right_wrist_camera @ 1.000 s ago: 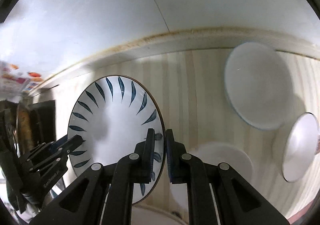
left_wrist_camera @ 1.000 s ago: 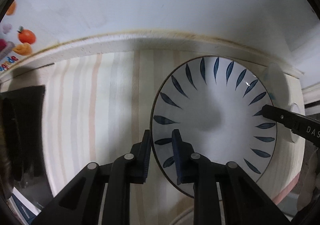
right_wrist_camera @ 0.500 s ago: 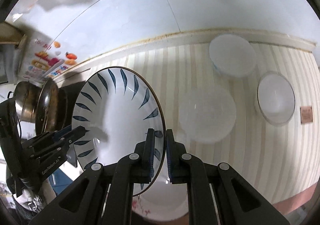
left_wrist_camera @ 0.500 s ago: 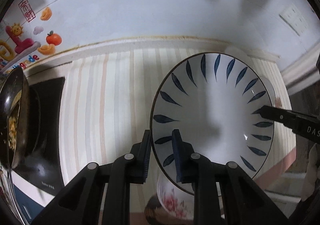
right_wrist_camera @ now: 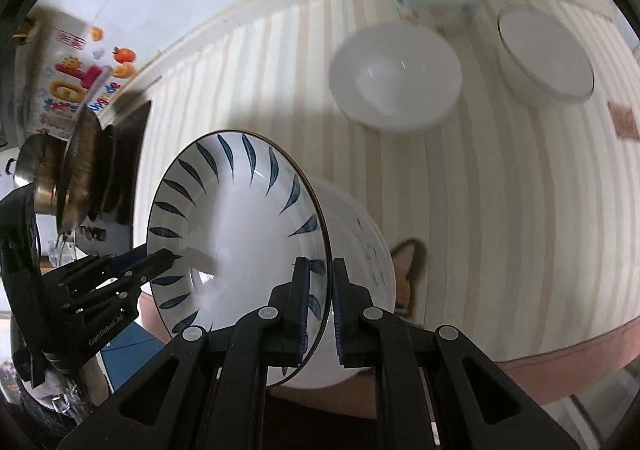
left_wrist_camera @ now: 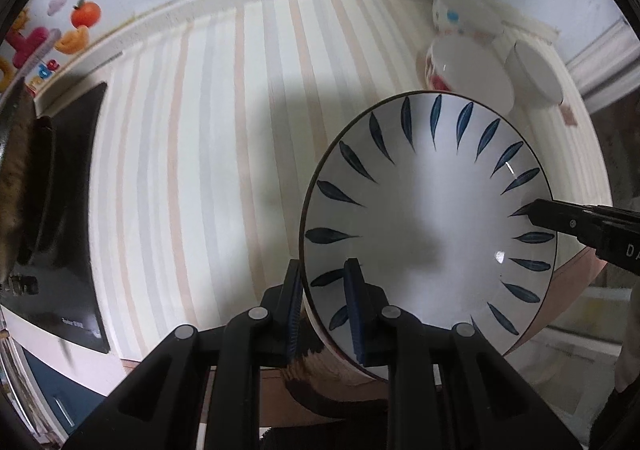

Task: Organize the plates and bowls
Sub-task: 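Place the blue-striped plate onto the stack held by the right tool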

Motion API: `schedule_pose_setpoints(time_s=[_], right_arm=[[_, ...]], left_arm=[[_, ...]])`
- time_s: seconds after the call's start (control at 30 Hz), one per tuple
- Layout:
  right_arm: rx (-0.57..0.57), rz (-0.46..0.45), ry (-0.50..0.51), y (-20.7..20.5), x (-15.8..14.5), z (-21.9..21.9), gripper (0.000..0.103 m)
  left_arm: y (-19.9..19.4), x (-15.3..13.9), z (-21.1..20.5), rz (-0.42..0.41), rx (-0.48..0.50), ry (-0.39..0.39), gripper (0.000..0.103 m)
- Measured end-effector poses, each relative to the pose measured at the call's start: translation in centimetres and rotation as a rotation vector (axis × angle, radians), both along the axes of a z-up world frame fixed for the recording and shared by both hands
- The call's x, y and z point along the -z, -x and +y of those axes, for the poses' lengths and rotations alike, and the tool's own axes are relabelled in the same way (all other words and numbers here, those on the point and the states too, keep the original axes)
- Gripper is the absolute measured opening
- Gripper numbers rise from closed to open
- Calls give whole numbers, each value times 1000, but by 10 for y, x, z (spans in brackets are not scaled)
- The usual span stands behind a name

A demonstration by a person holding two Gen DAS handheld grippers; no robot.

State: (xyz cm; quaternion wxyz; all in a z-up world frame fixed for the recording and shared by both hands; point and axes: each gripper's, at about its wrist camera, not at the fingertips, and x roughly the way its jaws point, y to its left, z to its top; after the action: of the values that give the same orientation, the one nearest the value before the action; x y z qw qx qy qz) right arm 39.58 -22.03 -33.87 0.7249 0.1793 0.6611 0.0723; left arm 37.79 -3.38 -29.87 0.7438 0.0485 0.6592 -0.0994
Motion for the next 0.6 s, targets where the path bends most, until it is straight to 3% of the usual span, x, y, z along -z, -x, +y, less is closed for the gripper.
schedule_pose_setpoints(time_s=[0.37, 0.6], right_arm=[[5, 69, -1, 19, 44, -10, 12], [-12, 94, -25, 18, 58, -3, 12]], left_arm=[[3, 39, -13, 62, 33, -54, 18], [3, 34, -27, 40, 72, -22, 16]])
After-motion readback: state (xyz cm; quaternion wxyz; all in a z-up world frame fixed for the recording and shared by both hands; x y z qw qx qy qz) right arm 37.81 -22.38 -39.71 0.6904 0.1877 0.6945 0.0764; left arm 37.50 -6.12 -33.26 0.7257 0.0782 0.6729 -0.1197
